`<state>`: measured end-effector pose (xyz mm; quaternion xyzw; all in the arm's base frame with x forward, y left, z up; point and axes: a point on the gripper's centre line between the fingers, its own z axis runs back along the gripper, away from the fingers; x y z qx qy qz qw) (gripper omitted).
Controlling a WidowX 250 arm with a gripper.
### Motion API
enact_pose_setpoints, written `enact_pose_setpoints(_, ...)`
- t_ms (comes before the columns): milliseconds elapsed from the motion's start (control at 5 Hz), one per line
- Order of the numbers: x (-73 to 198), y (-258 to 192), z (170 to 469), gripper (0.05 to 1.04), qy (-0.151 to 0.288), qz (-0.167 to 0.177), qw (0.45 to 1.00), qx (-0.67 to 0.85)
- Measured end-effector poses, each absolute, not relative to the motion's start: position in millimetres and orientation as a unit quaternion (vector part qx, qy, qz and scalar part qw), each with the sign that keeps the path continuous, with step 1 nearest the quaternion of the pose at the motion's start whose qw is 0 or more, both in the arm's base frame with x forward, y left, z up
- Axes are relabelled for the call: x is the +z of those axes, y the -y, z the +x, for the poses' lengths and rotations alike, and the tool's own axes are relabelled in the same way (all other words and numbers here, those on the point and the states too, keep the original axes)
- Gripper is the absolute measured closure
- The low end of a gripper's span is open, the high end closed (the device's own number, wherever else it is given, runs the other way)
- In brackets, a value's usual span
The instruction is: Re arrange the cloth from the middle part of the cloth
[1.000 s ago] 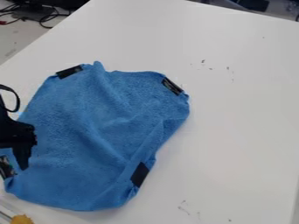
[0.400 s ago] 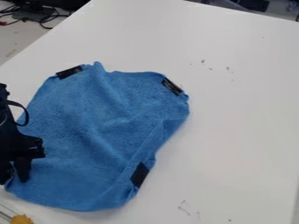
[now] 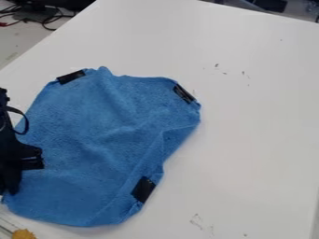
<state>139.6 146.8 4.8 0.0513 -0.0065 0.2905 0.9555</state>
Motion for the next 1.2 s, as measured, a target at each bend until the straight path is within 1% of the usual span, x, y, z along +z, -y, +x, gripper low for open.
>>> enact_pose_setpoints(200,16.7,-156.6,147.1,1.021,0.015,0.067,0.959,0.276)
enact_pose_setpoints(400,32.3,-182.4,155.1,1.029,0.042,0.090,0.962,0.253)
enact_pose_setpoints(600,39.0,-208.2,159.5,1.029,0.053,0.102,0.964,0.240)
enact_pose_setpoints(800,30.9,-221.0,149.3,1.029,0.054,0.094,0.959,0.261)
enact_pose_setpoints(1000,19.5,-229.7,139.2,1.006,0.054,0.085,0.953,0.286)
enact_pose_setpoints(1200,15.0,-228.4,139.1,0.851,0.053,0.075,0.955,0.282)
